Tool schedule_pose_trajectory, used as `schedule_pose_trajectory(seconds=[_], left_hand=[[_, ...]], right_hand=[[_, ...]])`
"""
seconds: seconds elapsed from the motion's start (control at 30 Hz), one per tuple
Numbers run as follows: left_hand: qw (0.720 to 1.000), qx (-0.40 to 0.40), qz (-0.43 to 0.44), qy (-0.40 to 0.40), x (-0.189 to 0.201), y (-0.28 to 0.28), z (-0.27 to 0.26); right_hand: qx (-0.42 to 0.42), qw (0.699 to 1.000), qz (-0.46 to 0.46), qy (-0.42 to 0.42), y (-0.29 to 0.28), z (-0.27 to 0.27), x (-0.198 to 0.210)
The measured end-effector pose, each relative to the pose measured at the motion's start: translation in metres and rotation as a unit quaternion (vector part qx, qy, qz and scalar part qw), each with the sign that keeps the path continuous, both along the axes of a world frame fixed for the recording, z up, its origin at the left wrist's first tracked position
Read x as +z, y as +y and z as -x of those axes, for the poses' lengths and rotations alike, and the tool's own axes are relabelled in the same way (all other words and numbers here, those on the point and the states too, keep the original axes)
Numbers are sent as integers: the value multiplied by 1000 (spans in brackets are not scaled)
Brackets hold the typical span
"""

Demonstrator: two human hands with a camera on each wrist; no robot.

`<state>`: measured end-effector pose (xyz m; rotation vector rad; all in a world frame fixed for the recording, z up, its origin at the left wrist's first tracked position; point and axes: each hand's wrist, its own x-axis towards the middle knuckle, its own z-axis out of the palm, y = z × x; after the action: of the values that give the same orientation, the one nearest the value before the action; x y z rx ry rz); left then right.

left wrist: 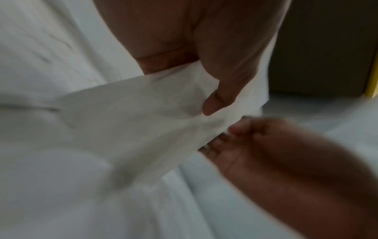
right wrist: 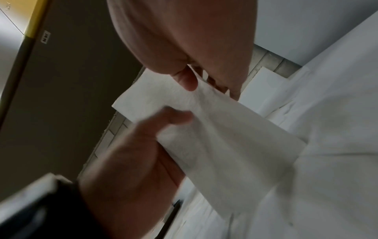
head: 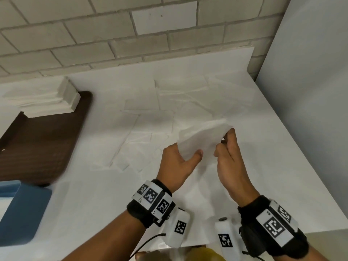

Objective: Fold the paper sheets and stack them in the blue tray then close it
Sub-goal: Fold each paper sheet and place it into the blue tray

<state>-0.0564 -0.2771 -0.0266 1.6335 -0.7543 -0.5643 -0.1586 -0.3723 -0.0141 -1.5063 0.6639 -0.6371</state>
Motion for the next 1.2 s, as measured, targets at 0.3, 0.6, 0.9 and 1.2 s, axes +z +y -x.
schedule_pose_trajectory(seconds=[0.3,0.6,0.9,1.2], left_hand=[[971,95,178,125,75,48,-52],[931,312,188,-16,140,283,-181],[887,316,-291,-168,72,461,-233],[733,63,-471,-487,61,456,-253]], right_hand=[[83,994,71,-5,39,-59,41],[350,912,215,1,199,-197,74],[421,751,498,100,328,-274,26],[426,659,589,194,370,-293,-3]])
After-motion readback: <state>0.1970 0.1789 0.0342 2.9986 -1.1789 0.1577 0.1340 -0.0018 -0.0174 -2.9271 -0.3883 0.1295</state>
